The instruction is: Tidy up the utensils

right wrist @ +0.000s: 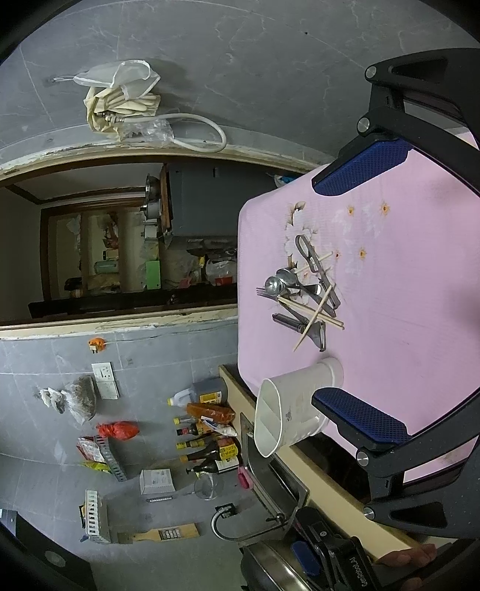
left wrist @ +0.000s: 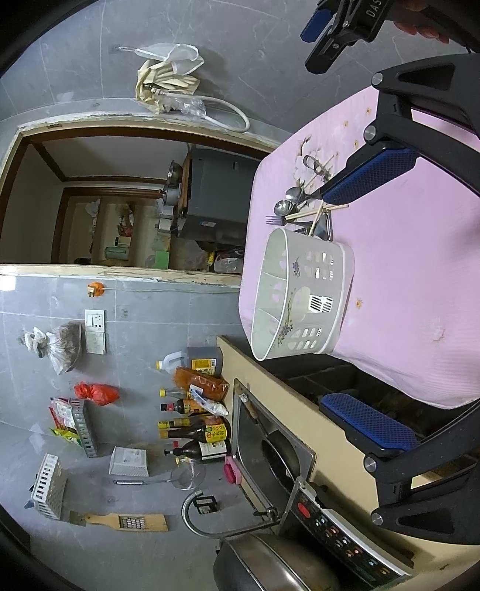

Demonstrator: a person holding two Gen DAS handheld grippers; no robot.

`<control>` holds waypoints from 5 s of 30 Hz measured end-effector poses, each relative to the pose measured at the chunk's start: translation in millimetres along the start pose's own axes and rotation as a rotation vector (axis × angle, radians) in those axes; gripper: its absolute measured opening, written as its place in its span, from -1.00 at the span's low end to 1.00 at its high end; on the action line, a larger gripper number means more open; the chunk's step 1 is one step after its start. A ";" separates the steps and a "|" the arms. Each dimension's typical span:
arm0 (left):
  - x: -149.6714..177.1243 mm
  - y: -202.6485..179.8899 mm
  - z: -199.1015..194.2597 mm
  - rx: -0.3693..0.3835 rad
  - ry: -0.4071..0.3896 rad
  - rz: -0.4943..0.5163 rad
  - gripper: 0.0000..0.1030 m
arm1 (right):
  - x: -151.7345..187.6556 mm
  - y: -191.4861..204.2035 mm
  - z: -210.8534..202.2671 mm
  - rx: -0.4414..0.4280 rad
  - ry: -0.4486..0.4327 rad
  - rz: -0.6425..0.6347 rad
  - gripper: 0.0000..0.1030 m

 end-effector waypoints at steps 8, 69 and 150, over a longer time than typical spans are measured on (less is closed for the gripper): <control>-11.7 -4.1 22.1 0.028 0.019 0.013 1.00 | -6.6 -2.3 16.5 0.027 0.013 0.029 0.98; -22.9 -198.6 323.1 -0.014 0.473 -0.091 -0.25 | 6.9 -110.9 347.7 -0.370 0.393 0.135 -0.44; -197.5 60.3 138.9 0.167 0.123 -0.146 -0.66 | -162.9 151.9 154.6 -0.146 -0.007 -0.304 -0.98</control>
Point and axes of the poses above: each gripper's, at about its wrist camera, not at the fingertips, and z roughly the way its jaws point, y to its left, x to its underside, the point moved 9 cm from there along z, roughly the way its jaws point, and after that the axes turned 7 degrees about -x, right-handed, at the moved point
